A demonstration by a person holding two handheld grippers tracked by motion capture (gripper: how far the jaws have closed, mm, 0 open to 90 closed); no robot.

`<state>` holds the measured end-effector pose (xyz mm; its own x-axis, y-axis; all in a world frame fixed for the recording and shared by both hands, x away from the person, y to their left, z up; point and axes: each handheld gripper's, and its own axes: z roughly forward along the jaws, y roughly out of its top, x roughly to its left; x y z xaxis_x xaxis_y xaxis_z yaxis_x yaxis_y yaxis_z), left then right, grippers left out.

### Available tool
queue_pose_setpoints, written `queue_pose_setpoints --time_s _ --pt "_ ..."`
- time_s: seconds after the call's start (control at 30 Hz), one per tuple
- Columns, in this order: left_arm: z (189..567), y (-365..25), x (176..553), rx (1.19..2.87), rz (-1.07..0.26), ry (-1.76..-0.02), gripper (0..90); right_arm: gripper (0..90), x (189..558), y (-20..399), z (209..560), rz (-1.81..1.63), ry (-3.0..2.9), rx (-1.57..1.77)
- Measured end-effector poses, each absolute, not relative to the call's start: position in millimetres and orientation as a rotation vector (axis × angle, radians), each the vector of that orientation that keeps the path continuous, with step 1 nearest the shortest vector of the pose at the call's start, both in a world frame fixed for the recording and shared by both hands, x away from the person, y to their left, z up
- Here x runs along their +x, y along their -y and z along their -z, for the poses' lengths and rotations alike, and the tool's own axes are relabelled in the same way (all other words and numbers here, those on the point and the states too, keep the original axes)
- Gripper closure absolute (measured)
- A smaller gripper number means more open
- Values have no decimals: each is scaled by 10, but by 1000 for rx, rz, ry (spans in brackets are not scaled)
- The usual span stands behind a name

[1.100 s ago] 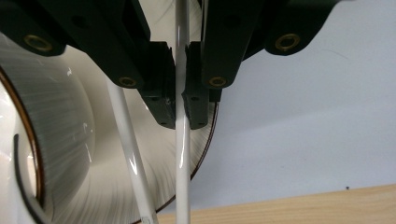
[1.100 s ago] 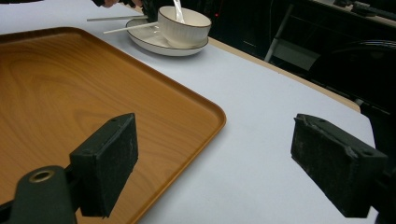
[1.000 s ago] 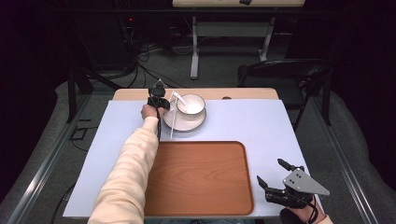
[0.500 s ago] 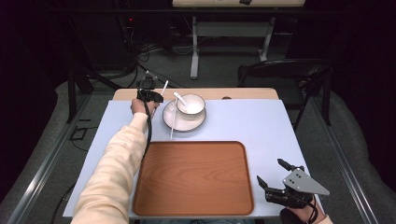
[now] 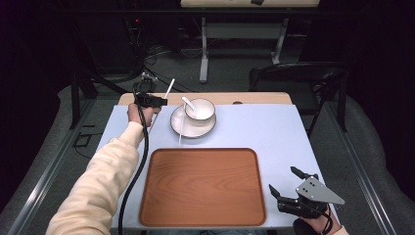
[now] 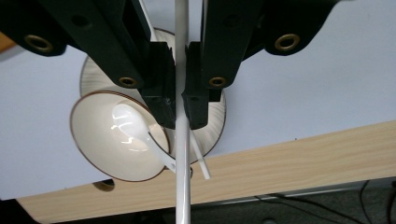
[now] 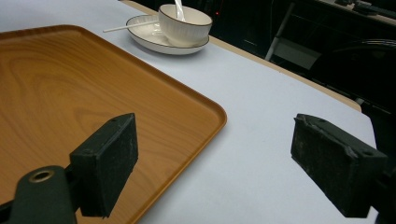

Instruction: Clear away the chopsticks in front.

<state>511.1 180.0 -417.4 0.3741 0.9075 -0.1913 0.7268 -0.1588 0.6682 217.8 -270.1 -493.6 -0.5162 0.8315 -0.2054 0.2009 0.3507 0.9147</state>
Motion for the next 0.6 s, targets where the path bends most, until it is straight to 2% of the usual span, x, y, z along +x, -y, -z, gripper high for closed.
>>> queue_pose_setpoints --time_s 0.27,0.6 --pt "4067 -1802 4759 1940 -327 -1321 842 143 2175 2701 4935 -1171 -1929 898" --pt "4116 -1815 4337 1928 -283 -1248 842 144 2176 2699 4935 -1170 -1928 899"
